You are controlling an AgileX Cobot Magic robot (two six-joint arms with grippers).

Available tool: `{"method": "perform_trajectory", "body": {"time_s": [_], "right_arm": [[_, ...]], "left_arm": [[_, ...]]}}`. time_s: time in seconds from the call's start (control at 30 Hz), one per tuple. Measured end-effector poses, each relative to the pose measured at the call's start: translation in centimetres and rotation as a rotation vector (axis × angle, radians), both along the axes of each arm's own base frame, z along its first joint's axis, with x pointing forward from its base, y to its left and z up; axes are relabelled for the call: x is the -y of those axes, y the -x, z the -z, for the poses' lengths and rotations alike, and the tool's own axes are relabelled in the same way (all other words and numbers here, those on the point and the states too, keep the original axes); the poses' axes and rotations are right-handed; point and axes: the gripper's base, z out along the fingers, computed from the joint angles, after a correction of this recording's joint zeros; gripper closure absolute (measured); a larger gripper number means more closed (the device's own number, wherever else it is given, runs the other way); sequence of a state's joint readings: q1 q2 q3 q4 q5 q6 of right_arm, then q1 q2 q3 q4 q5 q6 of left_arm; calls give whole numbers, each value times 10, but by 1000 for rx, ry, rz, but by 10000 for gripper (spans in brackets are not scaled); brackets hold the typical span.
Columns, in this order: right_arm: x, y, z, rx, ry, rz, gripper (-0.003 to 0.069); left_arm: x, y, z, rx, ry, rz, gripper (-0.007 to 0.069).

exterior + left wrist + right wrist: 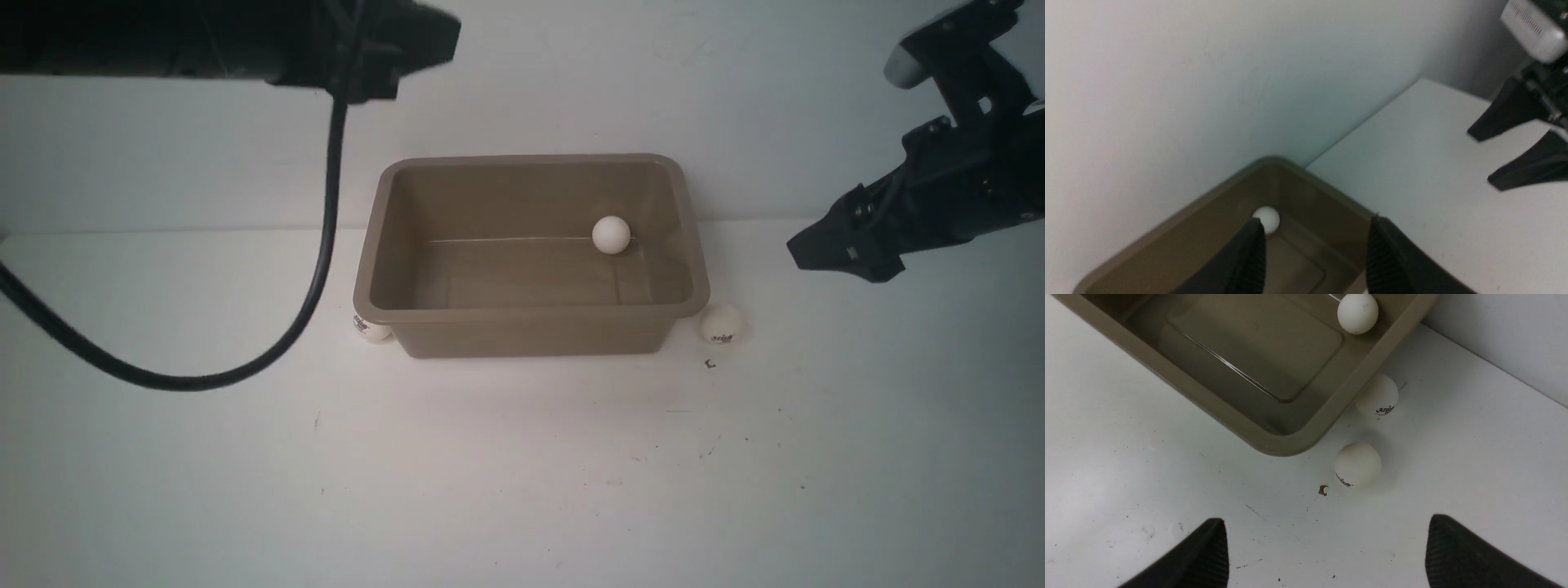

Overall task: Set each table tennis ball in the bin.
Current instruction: Use the right arm to clamp the table tennis ball closest to it

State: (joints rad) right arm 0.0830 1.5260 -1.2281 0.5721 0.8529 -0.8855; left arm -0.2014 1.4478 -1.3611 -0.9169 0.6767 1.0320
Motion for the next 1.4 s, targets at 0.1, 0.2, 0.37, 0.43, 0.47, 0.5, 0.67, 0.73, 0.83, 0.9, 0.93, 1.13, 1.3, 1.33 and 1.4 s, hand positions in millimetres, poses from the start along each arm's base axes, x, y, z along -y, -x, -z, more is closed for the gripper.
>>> {"method": "perform_trajectory", "body": {"time_s": [0.1,0.2,0.37,0.43,0.47,0.5,0.67,0.73,0.83,0.9,0.93,1.13,1.3,1.33,1.4], "right_arm": [[0,0,0,-1,-2,2,74],[0,0,0,-2,-5,4,74],[0,0,0,-3,-6,5,74],[0,0,0,-3,-6,5,74],[0,0,0,-3,-6,5,74],[0,0,0,-3,-6,5,74],[0,-1,-1,7,-6,10,74],[0,-1,-1,8,-9,11,74],[0,-1,-1,8,-12,12,74],[0,-1,-1,7,-13,12,74],[0,-1,-1,9,-12,12,74],[0,-4,3,2,-15,16,74],[0,-15,20,-31,-8,28,74],[0,-19,26,-38,-5,34,74],[0,-25,37,-55,8,32,74]], "left_arm": [[-7,-16,29,-83,-180,-54,314],[-16,-22,44,-134,-297,-109,314],[-32,-26,55,-253,-353,-312,314],[-34,-25,57,-302,-330,-362,314],[-35,-24,58,-326,-327,-374,314],[-35,-22,59,-358,-327,-379,314],[-27,-18,65,-448,-261,-318,314],[-24,-17,67,-464,-237,-298,314],[-19,-12,83,-506,-203,-254,314],[-19,-10,96,-525,-208,-245,314],[-19,-9,103,-523,-212,-241,314],[-15,-9,114,-482,-168,-202,314],[-6,-11,107,-437,-72,-132,307],[-3,-11,105,-427,-42,-111,295],[1,-10,102,-409,-11,-74,268]]}}
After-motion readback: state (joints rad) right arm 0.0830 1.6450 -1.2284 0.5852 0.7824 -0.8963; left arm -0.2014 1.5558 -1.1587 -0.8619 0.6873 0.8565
